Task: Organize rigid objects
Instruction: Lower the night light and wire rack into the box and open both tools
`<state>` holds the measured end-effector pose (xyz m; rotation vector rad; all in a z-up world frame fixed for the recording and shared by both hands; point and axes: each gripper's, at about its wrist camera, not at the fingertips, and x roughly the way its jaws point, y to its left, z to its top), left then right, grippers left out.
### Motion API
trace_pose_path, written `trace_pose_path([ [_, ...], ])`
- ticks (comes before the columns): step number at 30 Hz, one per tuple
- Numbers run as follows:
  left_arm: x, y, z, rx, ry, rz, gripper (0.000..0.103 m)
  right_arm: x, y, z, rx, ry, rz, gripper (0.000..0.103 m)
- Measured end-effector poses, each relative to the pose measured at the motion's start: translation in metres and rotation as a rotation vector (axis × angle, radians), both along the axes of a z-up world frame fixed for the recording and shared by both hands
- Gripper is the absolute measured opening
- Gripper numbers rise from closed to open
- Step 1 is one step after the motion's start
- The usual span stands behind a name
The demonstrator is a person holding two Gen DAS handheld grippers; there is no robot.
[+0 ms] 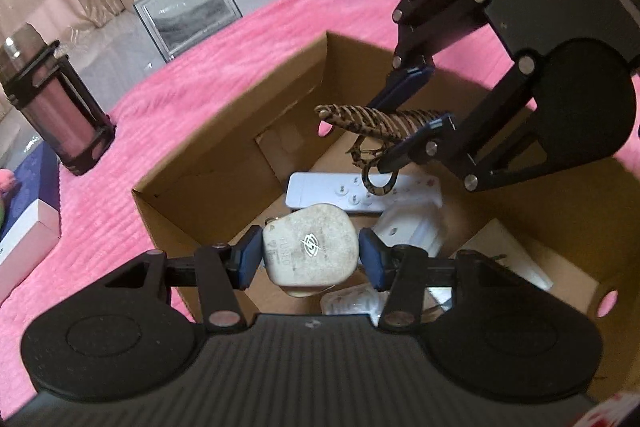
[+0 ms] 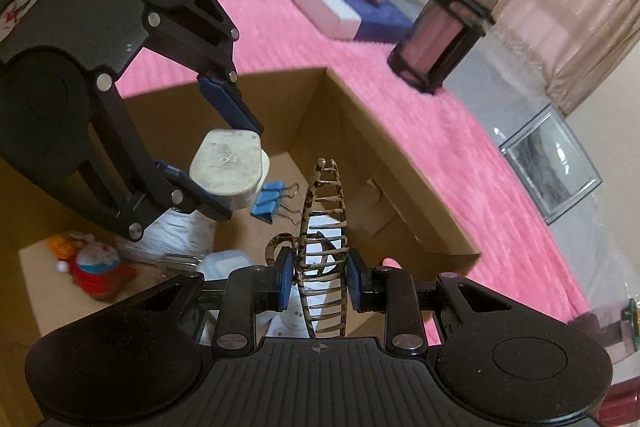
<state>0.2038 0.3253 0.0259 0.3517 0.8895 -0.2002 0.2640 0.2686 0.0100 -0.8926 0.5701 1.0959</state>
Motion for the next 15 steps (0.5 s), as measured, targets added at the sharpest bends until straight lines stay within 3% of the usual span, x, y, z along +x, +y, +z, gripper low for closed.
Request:
trace_pose_path([
  [15, 0.036, 0.004, -0.031, 0.058, 0.125, 0.021, 0.047, 0.027, 0.028, -0.03, -0.129, 0.035, 0.048, 0.024],
])
